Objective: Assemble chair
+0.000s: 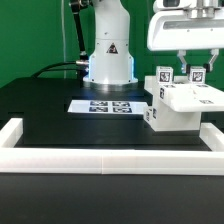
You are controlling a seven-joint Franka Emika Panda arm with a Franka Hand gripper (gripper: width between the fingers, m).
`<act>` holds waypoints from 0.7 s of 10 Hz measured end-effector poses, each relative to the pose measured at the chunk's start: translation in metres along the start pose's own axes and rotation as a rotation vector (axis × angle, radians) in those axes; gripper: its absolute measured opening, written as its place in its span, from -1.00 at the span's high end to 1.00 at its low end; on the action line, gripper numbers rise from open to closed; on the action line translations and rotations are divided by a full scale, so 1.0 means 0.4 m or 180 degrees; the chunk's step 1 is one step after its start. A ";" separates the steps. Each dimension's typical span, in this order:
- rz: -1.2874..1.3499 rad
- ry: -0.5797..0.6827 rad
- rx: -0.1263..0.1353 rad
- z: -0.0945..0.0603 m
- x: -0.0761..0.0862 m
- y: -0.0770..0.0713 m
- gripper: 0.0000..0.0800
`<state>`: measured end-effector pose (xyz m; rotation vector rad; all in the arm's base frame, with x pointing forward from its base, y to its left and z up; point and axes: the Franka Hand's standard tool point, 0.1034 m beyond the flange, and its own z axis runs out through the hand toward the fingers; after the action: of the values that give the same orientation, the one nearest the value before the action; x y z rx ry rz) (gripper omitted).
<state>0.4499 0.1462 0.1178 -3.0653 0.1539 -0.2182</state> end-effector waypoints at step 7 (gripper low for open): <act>0.0978 -0.0009 0.0025 0.000 -0.001 -0.002 0.27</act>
Offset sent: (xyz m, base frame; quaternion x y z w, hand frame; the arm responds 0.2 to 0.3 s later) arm 0.0000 0.0000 0.0000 0.0000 0.0000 0.1938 0.9810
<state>0.4497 0.1469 0.1179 -2.9792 0.6145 -0.1952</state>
